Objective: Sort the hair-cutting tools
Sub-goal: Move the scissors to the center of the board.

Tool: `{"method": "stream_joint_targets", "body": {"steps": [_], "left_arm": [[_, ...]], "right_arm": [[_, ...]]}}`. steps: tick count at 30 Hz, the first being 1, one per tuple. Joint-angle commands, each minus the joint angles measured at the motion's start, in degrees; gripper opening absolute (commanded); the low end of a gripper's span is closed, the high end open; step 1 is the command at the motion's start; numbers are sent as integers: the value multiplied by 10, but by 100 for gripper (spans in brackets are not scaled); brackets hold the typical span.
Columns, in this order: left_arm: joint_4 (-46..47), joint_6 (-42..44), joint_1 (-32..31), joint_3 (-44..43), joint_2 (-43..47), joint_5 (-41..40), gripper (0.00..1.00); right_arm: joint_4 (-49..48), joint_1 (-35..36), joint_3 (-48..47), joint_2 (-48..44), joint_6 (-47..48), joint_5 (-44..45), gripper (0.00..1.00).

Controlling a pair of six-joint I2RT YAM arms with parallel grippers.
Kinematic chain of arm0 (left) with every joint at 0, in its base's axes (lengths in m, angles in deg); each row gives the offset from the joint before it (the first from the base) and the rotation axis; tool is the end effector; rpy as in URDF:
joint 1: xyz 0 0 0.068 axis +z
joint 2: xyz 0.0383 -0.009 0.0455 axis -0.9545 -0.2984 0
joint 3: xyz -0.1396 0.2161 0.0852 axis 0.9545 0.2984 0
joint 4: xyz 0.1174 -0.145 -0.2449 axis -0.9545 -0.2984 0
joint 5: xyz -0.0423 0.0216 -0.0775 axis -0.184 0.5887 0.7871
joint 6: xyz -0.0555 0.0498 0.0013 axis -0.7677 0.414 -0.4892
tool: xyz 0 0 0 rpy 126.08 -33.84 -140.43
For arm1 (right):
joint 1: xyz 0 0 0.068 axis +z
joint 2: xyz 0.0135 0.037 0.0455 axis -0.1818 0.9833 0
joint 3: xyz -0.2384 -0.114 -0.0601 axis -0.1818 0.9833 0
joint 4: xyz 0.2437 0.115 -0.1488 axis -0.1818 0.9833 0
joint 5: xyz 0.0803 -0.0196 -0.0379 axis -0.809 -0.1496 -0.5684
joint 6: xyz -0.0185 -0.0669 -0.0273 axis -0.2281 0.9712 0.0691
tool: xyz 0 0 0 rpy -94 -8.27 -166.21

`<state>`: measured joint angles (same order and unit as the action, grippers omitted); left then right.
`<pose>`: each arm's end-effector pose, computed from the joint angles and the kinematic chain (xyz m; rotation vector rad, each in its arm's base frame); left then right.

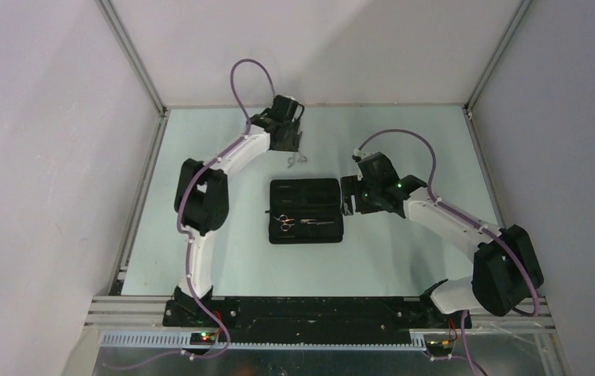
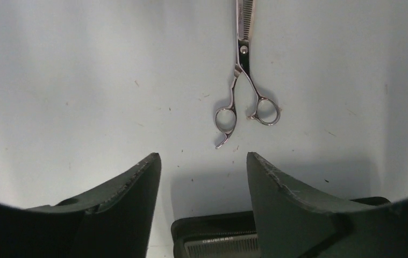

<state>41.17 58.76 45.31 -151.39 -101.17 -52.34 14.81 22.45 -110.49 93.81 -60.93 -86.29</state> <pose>0.4837 -0.2320 0.2130 0.1034 2.4112 -0.0367 0.2936 0.1916 0.1945 -0.3410 2.5247 0.3828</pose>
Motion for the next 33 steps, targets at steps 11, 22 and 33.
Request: {"method": "stream_joint_targets", "body": {"steps": [11, 22, 33], "left_arm": [[-62, -17, 2, -92, -110, 60, 43], [-107, -18, -2, -127, -164, 101, 32], [-113, 43, -67, -141, -169, 142, 0]], "right_arm": [[29, -11, 37, -75, -14, 45, 77], [38, -35, 69, -124, -23, 35, 77], [50, -40, 68, -146, -26, 37, 76]]}}
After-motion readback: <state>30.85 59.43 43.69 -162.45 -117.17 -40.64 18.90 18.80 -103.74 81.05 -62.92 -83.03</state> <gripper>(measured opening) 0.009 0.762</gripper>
